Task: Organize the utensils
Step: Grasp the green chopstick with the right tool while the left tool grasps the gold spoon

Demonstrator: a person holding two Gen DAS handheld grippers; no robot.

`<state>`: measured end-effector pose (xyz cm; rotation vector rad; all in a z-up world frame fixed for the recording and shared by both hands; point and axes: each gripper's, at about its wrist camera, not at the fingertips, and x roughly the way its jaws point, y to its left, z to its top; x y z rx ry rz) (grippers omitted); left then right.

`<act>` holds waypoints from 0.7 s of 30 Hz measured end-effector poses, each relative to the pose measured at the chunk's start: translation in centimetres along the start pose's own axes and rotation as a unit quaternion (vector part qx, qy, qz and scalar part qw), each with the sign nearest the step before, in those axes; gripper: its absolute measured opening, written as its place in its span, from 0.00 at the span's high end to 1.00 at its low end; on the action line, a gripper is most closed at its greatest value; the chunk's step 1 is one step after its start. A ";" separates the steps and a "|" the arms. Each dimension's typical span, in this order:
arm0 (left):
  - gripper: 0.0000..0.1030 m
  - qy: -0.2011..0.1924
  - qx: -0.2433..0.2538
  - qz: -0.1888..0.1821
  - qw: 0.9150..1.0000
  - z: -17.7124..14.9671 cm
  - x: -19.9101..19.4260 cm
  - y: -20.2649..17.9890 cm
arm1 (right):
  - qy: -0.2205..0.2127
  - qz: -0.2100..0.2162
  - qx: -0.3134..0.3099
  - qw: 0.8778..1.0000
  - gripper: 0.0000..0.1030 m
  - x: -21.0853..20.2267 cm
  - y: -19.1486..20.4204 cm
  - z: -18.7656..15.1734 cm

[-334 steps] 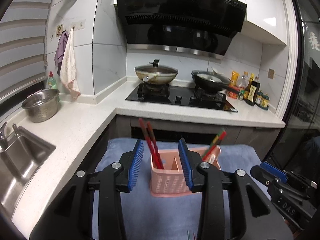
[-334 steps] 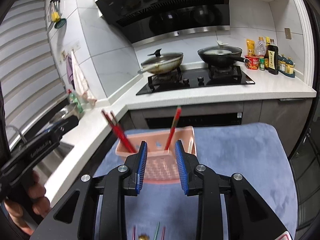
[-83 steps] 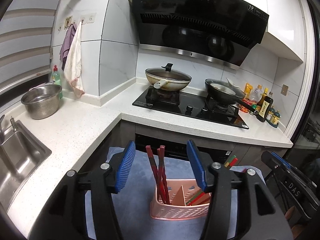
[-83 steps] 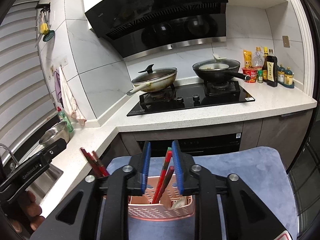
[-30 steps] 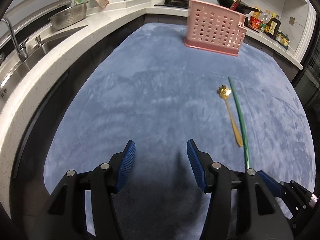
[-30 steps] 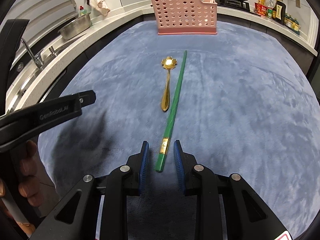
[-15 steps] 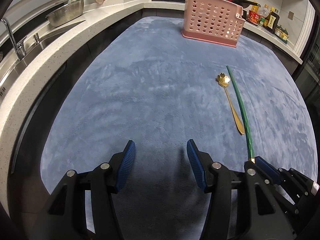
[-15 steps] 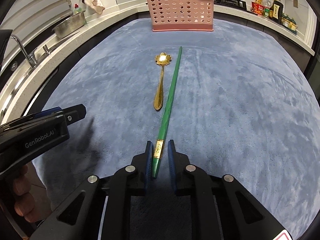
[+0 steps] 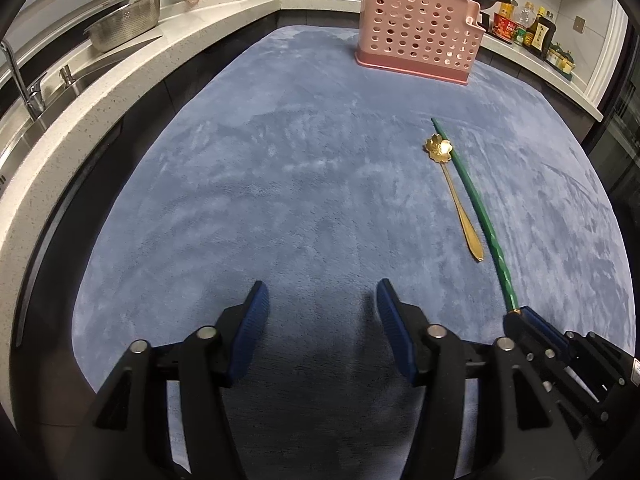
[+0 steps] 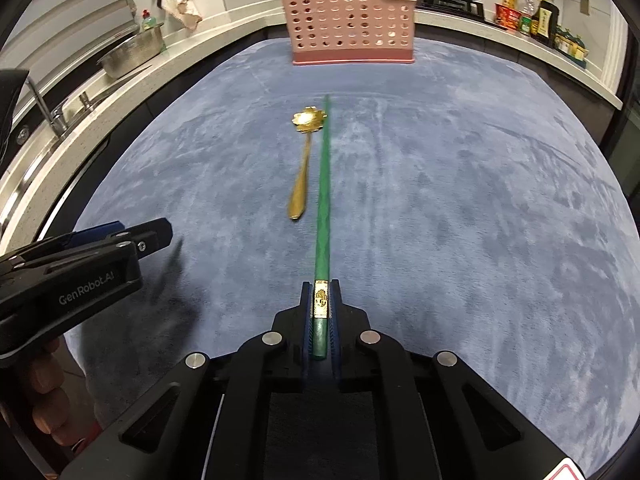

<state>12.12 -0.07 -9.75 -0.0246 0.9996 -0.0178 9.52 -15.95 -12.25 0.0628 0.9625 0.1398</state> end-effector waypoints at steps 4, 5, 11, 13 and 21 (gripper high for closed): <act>0.45 -0.001 0.005 -0.007 1.000 0.1 0.0 -0.7 | -0.003 -0.008 0.022 1.000 0.93 -0.3 -1.5 0.0; 0.45 -0.001 0.007 -0.010 1.000 0.2 0.1 -1.0 | -0.005 -0.010 0.030 1.000 0.93 -0.4 -2.0 0.0; 0.44 -0.003 0.018 -0.031 0.999 1.1 0.2 -3.3 | -0.014 -0.014 0.058 0.998 0.93 -1.3 -3.8 0.2; 0.41 -0.004 0.020 -0.038 0.999 1.6 0.4 -4.2 | -0.018 -0.016 0.065 0.998 0.93 -1.7 -4.4 0.3; 0.41 0.015 0.024 -0.062 0.998 2.5 2.4 -7.3 | -0.021 -0.013 0.082 0.996 0.93 -2.1 -5.4 0.4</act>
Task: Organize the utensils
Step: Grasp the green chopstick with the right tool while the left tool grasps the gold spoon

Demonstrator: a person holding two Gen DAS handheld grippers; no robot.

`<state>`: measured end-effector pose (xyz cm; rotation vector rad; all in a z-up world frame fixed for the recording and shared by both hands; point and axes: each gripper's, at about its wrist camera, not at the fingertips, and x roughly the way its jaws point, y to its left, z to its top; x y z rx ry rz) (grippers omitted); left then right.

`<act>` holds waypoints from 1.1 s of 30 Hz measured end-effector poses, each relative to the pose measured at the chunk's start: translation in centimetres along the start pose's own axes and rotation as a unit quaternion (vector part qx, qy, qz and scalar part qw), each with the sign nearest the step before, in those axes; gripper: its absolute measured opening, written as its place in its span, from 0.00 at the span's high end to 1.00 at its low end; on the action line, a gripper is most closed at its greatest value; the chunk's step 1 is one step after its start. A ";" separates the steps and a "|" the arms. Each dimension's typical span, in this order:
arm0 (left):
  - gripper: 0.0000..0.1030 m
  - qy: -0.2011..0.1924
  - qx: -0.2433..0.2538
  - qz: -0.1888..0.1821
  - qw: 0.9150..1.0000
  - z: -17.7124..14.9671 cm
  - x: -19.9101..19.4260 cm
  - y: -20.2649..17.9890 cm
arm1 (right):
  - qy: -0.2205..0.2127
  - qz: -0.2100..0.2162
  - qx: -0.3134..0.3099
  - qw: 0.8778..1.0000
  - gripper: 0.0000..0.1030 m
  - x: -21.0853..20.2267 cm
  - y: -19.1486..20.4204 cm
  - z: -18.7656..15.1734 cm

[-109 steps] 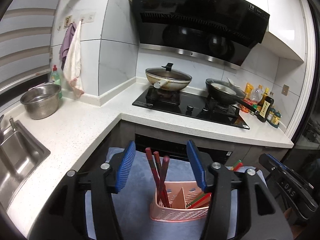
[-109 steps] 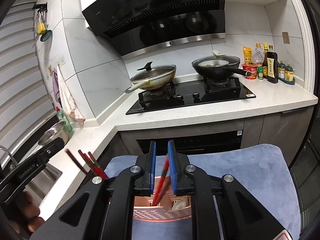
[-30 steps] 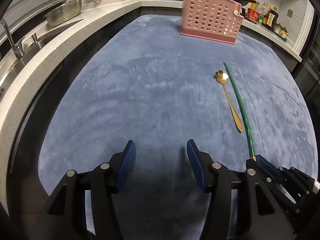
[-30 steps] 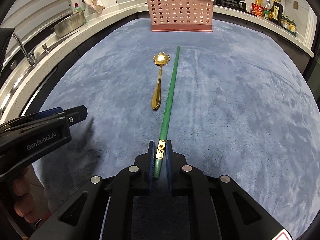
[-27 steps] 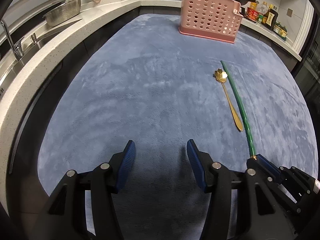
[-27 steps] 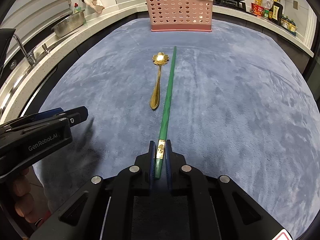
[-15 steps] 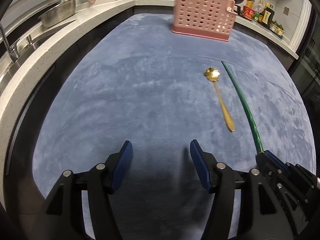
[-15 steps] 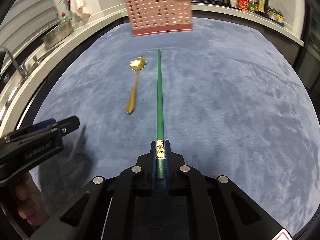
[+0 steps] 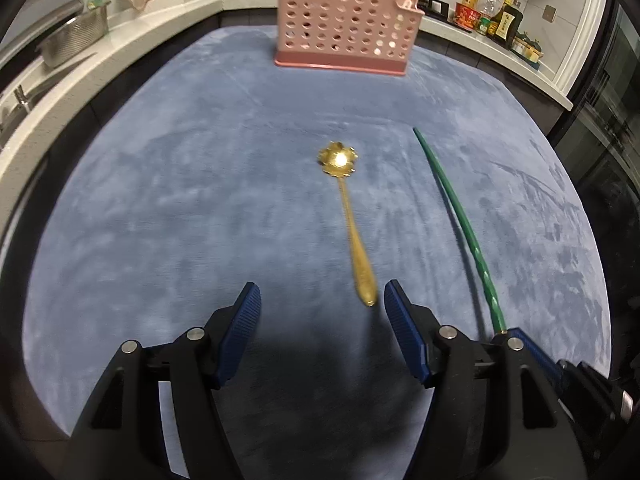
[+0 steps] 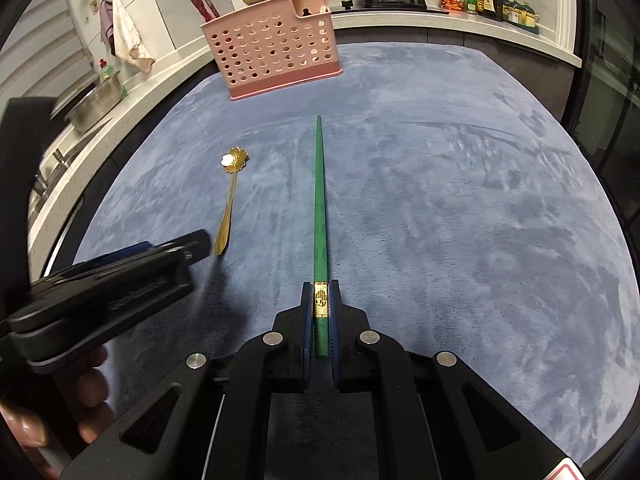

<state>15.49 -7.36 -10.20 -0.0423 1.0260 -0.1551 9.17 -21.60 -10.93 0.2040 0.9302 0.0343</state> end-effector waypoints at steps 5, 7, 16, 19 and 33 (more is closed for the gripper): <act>0.41 0.005 -0.005 -0.002 1.000 0.2 1.1 -0.7 | 0.003 0.007 0.007 1.000 0.93 0.3 -0.3 0.1; 0.44 0.001 -0.003 0.004 1.000 0.3 1.4 -0.9 | 0.004 0.009 0.009 1.000 0.93 0.4 -0.4 0.1; 0.73 -0.015 0.013 0.031 0.999 0.0 1.4 -1.0 | 0.010 0.018 0.016 1.000 0.93 1.1 -0.8 0.3; 0.88 -0.014 0.019 0.022 0.999 -0.1 1.1 -0.9 | 0.009 0.019 0.015 1.000 0.93 1.0 -0.7 0.3; 0.91 -0.038 0.004 -0.027 0.999 0.3 -3.5 0.4 | -0.022 0.025 0.013 0.999 0.93 -1.9 -0.1 1.1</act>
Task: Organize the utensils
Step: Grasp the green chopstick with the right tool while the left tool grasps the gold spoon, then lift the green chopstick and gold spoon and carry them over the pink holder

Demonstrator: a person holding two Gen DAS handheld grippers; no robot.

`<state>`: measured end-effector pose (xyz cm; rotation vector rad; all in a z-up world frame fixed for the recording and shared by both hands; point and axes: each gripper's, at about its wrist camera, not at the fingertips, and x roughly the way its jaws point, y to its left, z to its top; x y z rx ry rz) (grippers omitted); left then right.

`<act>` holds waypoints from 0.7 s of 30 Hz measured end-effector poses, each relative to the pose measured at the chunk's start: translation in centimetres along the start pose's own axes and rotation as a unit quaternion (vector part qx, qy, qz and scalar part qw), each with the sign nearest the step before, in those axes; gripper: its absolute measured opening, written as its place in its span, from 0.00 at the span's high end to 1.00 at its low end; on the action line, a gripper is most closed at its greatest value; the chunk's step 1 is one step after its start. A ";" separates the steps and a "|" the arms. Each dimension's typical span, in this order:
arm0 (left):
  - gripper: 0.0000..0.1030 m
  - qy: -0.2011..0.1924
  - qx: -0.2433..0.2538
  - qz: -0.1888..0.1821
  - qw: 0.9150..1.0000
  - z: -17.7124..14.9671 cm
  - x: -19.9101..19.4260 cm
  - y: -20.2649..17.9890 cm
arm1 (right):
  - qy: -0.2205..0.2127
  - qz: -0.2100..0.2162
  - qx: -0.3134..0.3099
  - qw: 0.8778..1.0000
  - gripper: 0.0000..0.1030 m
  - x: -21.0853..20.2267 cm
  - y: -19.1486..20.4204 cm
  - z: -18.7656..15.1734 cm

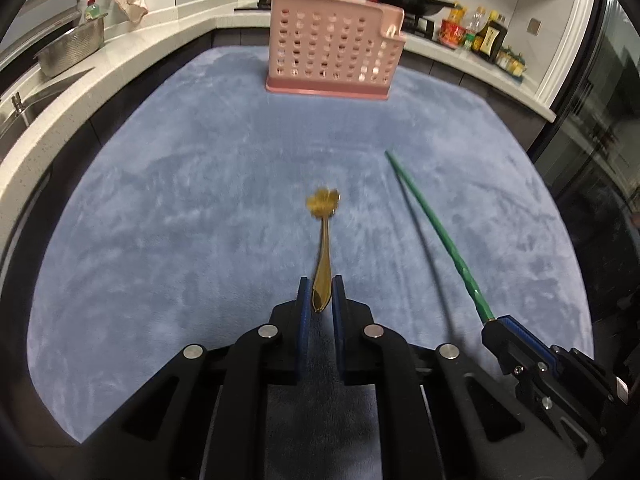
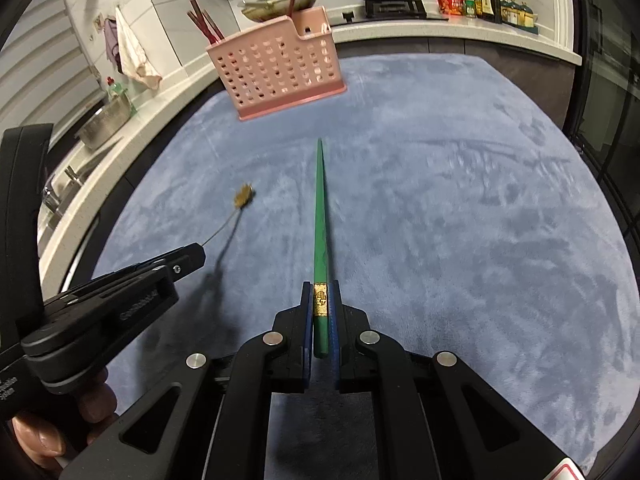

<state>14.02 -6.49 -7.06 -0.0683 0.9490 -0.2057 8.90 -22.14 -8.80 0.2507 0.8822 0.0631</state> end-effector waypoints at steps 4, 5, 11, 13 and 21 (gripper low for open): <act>0.92 -0.011 -0.005 -0.009 1.000 0.6 -1.4 0.3 | -0.018 0.007 0.000 1.000 0.93 -1.5 0.3 0.9; 0.92 -0.012 -0.004 -0.010 1.000 0.8 -1.7 0.3 | -0.023 0.010 0.000 1.000 0.93 -1.8 0.4 1.2; 0.99 -0.031 -0.005 -0.016 0.999 2.1 -3.5 0.3 | -0.050 0.019 0.002 0.999 0.93 -3.6 0.7 2.7; 0.99 -0.036 -0.005 -0.018 0.999 2.6 -3.9 0.4 | -0.056 0.023 0.004 0.998 0.93 -4.1 0.7 3.2; 0.99 -0.060 -0.002 -0.021 0.998 4.8 -6.0 0.4 | -0.087 0.039 0.008 0.995 0.93 -6.1 0.8 5.6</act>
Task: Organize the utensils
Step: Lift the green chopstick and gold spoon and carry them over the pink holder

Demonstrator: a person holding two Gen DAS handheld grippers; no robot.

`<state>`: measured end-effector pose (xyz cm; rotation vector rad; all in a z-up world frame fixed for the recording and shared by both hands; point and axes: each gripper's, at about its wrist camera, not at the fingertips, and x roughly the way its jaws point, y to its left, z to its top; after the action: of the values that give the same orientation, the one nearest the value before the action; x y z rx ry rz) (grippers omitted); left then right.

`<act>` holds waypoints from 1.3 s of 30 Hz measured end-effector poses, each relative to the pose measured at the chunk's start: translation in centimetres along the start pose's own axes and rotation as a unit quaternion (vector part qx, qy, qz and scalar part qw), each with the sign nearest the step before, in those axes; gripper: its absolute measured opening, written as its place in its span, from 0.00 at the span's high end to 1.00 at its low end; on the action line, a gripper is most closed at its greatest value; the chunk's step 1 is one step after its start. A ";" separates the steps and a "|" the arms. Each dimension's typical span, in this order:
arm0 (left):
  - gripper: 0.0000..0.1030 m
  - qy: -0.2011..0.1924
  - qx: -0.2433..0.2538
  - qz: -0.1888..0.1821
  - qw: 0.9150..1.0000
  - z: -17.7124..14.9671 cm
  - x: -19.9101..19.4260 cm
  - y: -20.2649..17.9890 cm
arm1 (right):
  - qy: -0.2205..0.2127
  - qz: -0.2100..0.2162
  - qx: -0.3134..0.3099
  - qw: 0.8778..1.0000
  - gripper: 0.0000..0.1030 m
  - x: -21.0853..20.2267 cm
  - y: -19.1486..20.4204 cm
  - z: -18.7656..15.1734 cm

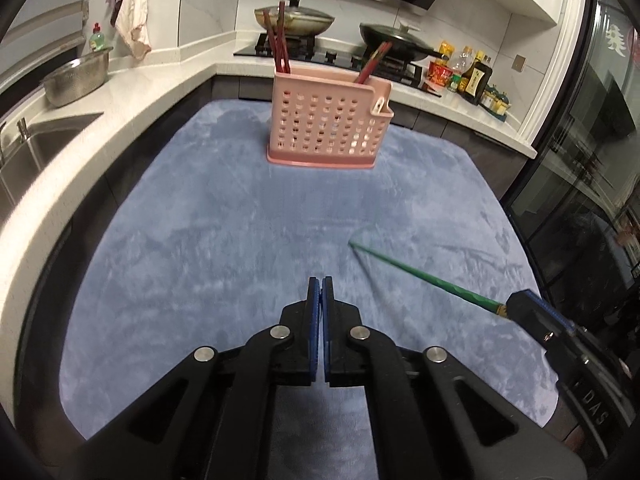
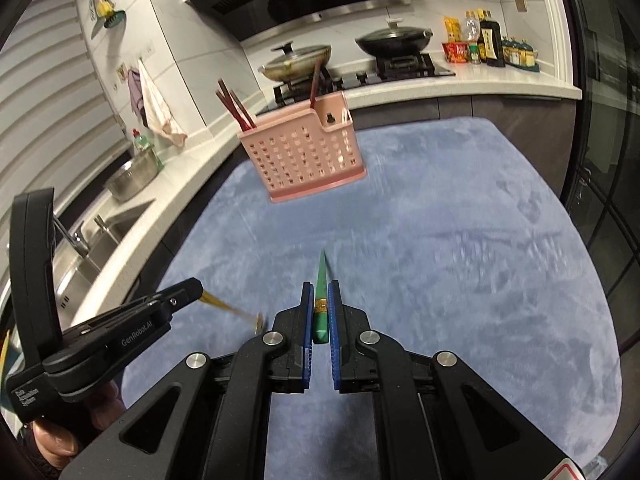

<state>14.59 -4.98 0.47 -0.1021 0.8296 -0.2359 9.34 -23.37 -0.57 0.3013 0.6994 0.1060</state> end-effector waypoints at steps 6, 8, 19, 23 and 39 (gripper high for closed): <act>0.99 -0.025 0.008 0.000 1.000 2.7 -1.4 -0.2 | -0.033 0.006 -0.011 0.999 0.93 -0.9 0.8 3.0; 0.99 -0.033 0.010 0.002 0.999 3.6 -1.8 -0.2 | -0.046 0.009 -0.014 0.999 0.93 -1.1 1.1 4.3; 0.99 -0.059 0.012 -0.015 0.998 9.3 -2.6 -0.1 | -0.068 0.021 -0.021 0.997 0.93 0.4 1.4 10.8; 0.99 -0.069 0.016 -0.027 0.997 12.2 -2.8 -0.3 | -0.074 0.033 -0.023 0.996 0.93 1.2 1.4 13.6; 0.99 -0.154 -0.006 -0.032 0.988 26.9 -1.1 0.6 | -0.178 0.043 -0.030 0.983 0.93 4.6 3.9 29.6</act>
<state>33.86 -4.21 19.24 -0.1731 0.5210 -0.2681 31.99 -25.79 19.24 0.2831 0.3274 0.1500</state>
